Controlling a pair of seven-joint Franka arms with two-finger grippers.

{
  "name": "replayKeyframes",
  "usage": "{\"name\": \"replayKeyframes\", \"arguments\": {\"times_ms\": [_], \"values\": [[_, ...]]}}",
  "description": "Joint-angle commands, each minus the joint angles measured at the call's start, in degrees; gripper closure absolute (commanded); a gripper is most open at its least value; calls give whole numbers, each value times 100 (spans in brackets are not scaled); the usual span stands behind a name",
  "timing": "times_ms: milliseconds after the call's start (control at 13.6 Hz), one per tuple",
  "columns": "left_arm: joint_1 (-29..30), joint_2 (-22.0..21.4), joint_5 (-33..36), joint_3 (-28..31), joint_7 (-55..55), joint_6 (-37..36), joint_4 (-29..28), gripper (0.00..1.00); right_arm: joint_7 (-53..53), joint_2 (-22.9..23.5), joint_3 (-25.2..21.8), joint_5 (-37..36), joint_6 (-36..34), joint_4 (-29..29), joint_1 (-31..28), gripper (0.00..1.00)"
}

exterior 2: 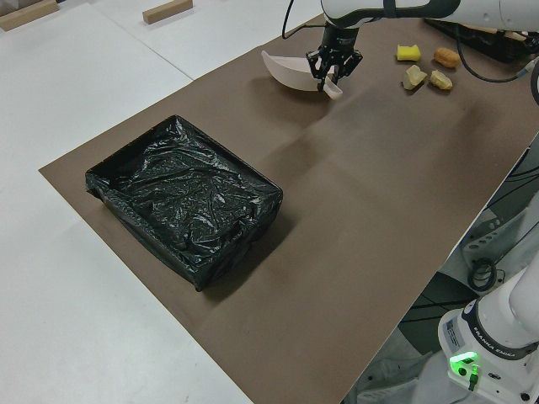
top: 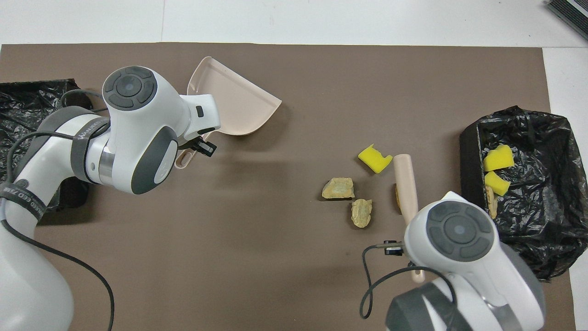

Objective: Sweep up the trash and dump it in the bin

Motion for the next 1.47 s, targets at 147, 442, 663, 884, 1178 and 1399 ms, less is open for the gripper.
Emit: {"name": "replayKeyframes", "arguments": {"times_ms": [147,442,663,884,1178,1399], "values": [[261,-223,93,-33,2221,-536,-63,100,-662,359,89,-132,624,-358,-669,100],[323,-372,128,-33,3398,-774,-300,100,-697,1220,107,-71,1072,-297,-301,100],[191,-504,225,-50,3982,-625,-642,100,-662,1510,107,531,1081,-87,252,100],[-212,-697,225,-42,3765,-265,-1125,100,-671,1660,125,1219,1169,203,814,100],[-573,-873,550,-50,3306,-107,-1381,100,-425,1626,116,1256,496,677,870,100],[-635,-1022,559,-50,3174,104,-1679,100,-380,1468,63,1143,-560,1162,354,100]]}}
